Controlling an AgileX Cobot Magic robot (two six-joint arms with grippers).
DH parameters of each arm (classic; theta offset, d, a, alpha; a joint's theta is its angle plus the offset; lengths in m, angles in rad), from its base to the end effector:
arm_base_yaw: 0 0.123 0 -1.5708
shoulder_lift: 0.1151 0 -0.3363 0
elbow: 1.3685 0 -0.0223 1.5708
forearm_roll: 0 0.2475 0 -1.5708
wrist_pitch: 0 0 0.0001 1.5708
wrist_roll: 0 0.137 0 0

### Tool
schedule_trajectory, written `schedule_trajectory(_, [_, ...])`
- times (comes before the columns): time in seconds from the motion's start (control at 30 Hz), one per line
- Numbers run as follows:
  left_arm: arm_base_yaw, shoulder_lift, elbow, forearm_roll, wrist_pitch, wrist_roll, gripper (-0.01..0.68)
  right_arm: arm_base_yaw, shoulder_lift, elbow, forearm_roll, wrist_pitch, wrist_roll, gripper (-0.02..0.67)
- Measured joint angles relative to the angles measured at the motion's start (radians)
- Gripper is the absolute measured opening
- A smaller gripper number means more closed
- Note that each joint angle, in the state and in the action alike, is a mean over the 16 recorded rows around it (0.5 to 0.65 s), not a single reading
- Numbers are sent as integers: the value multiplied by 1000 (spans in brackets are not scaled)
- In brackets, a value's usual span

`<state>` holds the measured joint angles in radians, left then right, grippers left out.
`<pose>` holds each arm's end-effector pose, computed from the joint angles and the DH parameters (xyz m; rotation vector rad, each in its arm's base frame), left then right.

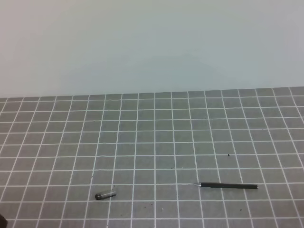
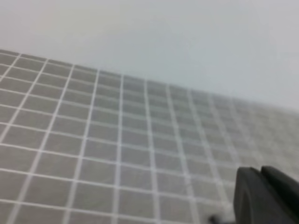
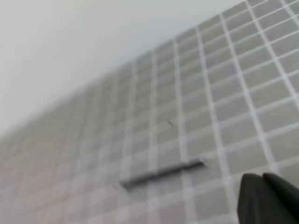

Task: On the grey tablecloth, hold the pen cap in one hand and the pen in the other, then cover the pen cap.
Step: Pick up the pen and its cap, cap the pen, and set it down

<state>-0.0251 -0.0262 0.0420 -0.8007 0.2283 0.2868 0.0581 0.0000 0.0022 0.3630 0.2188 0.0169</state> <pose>0.0444 -0.0234 0.1807 -0.2739 1.6638 -0.5326 0.0455 0.0133 0.1884 0.2088 1.6925 0.3867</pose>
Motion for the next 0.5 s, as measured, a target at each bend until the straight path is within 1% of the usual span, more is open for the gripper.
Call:
schedule_trajectory(0.17, [0, 0, 0, -327, -73, 0, 0, 0, 0, 2, 300, -100, 7, 8])
schedule_trajectory(0.3, [0, 0, 0, -606, -159, 0, 0, 0, 0, 2, 495, -185, 13, 8])
schedule_trajectory(0.4, [0, 0, 0, -784, -234, -1, 0, 0, 0, 2, 597, -235, 15, 8])
schedule_trajectory(0.5, [0, 0, 0, -909, -302, -2, 0, 0, 0, 2, 647, -266, 13, 8])
